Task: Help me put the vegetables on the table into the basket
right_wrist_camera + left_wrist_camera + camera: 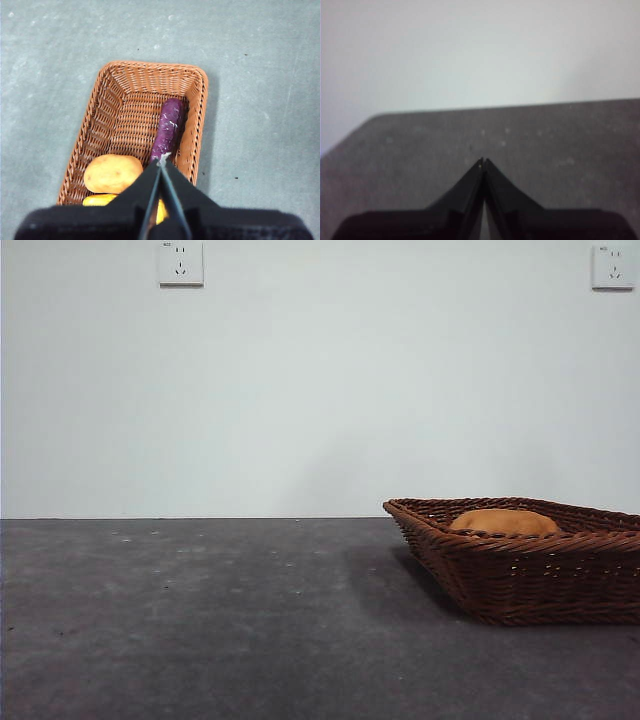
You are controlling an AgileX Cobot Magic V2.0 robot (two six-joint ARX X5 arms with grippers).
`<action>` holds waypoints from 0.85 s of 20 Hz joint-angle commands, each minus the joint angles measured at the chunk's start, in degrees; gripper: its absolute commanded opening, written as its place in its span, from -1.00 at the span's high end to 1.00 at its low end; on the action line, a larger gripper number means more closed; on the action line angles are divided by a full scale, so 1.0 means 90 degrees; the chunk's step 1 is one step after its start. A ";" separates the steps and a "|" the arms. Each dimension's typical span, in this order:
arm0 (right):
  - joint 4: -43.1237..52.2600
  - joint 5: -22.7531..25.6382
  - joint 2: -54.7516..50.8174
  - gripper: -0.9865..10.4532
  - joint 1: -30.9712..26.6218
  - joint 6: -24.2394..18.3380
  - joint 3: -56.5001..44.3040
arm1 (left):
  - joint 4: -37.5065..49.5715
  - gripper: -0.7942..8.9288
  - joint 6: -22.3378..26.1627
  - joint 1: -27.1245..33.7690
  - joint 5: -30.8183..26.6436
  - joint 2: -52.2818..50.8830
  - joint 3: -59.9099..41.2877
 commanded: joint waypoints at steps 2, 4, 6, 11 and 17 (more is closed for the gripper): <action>0.0029 0.0002 0.0012 0.83 0.0005 0.0012 0.0007 | -0.0029 0.84 -0.0277 0.0075 0.0002 -0.0323 -0.0442; 0.0032 0.0002 0.0012 0.83 0.0005 0.0012 0.0007 | -0.0398 0.84 -0.0272 0.0087 -0.0017 -0.0512 -0.0442; 0.0032 0.0002 0.0012 0.83 0.0005 0.0012 0.0007 | -0.0833 0.84 -0.0274 0.0131 -0.0015 -0.0651 -0.0442; 0.0027 0.0005 0.0012 0.83 0.0000 0.0012 0.0007 | -0.1253 0.84 -0.0299 0.0131 0.0151 -0.0644 -0.0432; 0.0024 0.0005 0.0012 0.83 0.0000 0.0012 0.0007 | -0.1256 0.84 -0.0299 0.0131 0.0148 -0.0571 -0.0432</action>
